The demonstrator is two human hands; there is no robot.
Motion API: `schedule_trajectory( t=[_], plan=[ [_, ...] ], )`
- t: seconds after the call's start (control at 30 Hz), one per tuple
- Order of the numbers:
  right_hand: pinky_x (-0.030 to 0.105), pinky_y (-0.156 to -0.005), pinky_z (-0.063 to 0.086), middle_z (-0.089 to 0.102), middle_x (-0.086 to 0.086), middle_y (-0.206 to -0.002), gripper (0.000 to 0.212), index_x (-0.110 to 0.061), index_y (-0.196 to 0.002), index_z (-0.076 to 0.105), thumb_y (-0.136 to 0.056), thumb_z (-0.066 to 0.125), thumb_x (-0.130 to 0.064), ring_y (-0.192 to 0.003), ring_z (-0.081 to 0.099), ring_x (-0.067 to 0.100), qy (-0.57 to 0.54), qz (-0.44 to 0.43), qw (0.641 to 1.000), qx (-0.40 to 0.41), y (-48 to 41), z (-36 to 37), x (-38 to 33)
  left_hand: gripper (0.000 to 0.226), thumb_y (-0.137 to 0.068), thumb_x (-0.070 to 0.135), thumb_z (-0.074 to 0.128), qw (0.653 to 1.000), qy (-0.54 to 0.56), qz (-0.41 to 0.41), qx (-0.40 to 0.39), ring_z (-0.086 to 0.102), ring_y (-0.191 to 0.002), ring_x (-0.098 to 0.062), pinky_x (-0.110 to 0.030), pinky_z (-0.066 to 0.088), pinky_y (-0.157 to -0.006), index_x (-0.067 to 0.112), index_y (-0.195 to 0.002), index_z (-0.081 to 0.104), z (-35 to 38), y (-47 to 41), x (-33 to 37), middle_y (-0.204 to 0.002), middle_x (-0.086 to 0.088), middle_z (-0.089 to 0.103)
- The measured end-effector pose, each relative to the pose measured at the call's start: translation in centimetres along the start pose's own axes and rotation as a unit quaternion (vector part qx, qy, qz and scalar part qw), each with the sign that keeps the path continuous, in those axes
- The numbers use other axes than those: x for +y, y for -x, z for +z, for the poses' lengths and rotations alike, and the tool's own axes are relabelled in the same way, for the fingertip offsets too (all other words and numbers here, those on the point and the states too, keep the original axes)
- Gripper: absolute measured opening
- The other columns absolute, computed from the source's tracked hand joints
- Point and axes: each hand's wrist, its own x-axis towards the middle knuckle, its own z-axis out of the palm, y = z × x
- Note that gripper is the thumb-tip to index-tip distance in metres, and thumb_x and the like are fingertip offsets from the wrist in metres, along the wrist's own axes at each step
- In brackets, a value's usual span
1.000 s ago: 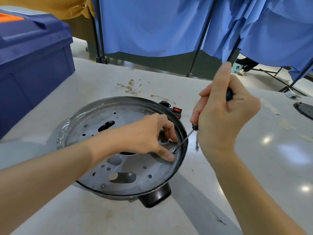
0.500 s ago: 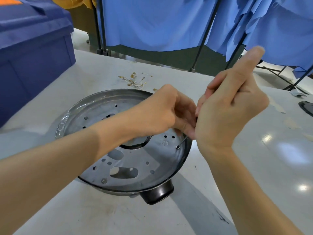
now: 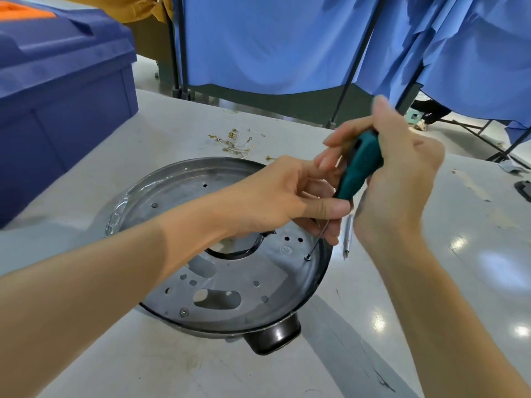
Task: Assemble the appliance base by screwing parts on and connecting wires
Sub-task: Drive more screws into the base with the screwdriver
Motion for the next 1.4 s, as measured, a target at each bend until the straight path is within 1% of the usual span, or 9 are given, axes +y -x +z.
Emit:
schedule_trajectory(
  t=[0.13,0.27,0.43,0.7,0.97,1.13,1.2,1.3,1.4],
  plan=[
    [0.032,-0.067,0.055,0.062,0.015,-0.053,0.058,-0.004,-0.060,0.070,-0.092,0.042,-0.042,-0.062,0.066,0.035,-0.089,0.168,0.954,-0.233,-3.2,-1.5,-2.1,0.015,-0.098,0.015,0.055,1.000,-0.021,-0.012,-0.016,0.072,-0.087,-0.025,-0.030,0.057,-0.078,0.014,-0.103,0.069,-0.3,0.4,0.2,-0.087,-0.012,0.072],
    [0.017,-0.036,0.036,0.037,0.005,-0.028,0.065,-0.008,-0.038,0.052,-0.096,0.040,-0.033,-0.025,0.043,0.021,-0.152,0.236,0.902,-0.329,-3.7,-0.5,-2.5,0.018,-0.100,0.009,0.052,1.000,-0.014,-0.008,-0.023,0.072,-0.087,-0.026,-0.029,0.057,-0.078,0.011,-0.098,0.069,-0.3,0.4,0.2,-0.087,-0.019,0.070],
    [0.009,-0.036,0.019,0.021,-0.001,-0.026,0.070,-0.011,-0.033,0.038,-0.103,0.035,-0.016,-0.020,0.014,0.012,-0.154,0.191,0.951,-0.189,-2.0,-0.2,-2.7,0.018,-0.098,0.006,0.053,0.999,0.003,-0.009,-0.036,0.073,-0.090,-0.025,-0.026,0.056,-0.080,0.003,-0.108,0.068,-0.4,0.4,0.0,-0.087,-0.011,0.073],
    [0.015,-0.043,0.021,0.025,0.000,-0.030,0.062,-0.012,-0.035,0.034,-0.096,0.035,-0.004,-0.025,0.016,0.015,-0.060,0.087,0.994,-0.004,0.5,1.5,-3.5,0.015,-0.079,0.015,0.071,0.995,0.080,0.008,-0.062,0.074,-0.087,-0.030,-0.030,0.057,-0.080,0.018,-0.092,0.078,-0.4,0.3,0.0,-0.091,-0.008,0.076],
    [0.018,-0.041,0.025,0.030,-0.002,-0.031,0.066,-0.021,-0.029,0.037,-0.092,0.035,-0.003,-0.027,0.025,0.019,0.014,0.035,0.985,0.166,1.4,0.8,-3.2,0.014,-0.092,0.003,0.060,0.996,0.028,-0.013,-0.081,0.072,-0.078,-0.032,-0.032,0.056,-0.079,0.002,-0.096,0.074,0.5,-0.9,0.3,-0.087,-0.024,0.071],
    [0.027,-0.048,0.042,0.045,0.008,-0.035,0.064,-0.010,-0.039,0.056,-0.093,0.041,-0.039,-0.039,0.044,0.025,-0.093,0.211,0.951,-0.204,-1.7,-1.5,-3.5,0.018,-0.086,0.006,0.062,0.995,0.049,-0.030,-0.084,0.070,-0.075,-0.028,-0.026,0.055,-0.075,0.014,-0.078,0.075,-0.2,-0.6,0.8,-0.079,-0.015,0.069],
    [0.021,-0.047,0.046,0.045,0.006,-0.033,0.067,-0.009,-0.037,0.054,-0.096,0.037,-0.038,-0.036,0.047,0.023,-0.137,0.249,0.921,-0.267,-2.7,-1.6,-3.3,0.013,-0.090,0.001,0.057,0.994,0.050,-0.033,-0.092,0.069,-0.075,-0.028,-0.026,0.054,-0.075,0.002,-0.090,0.070,-0.1,-0.8,0.6,-0.079,-0.012,0.069],
    [0.013,-0.030,0.025,0.034,0.002,-0.026,0.068,-0.007,-0.035,0.049,-0.100,0.031,-0.021,-0.020,0.026,0.017,-0.283,0.299,0.839,-0.356,-2.4,-0.7,-3.1,0.014,-0.091,-0.001,0.057,0.992,0.059,-0.034,-0.104,0.072,-0.079,-0.027,-0.025,0.054,-0.078,0.003,-0.094,0.070,-0.2,-0.6,0.2,-0.080,-0.010,0.072],
    [0.010,-0.032,0.014,0.030,-0.001,-0.026,0.064,-0.011,-0.035,0.045,-0.098,0.034,-0.018,-0.020,0.014,0.013,-0.237,0.274,0.889,-0.281,-2.0,-0.5,-3.2,0.016,-0.085,0.009,0.063,0.993,0.082,-0.030,-0.081,0.073,-0.089,-0.027,-0.026,0.056,-0.081,0.004,-0.098,0.072,-0.6,0.0,0.2,-0.090,-0.013,0.075]
  ],
)
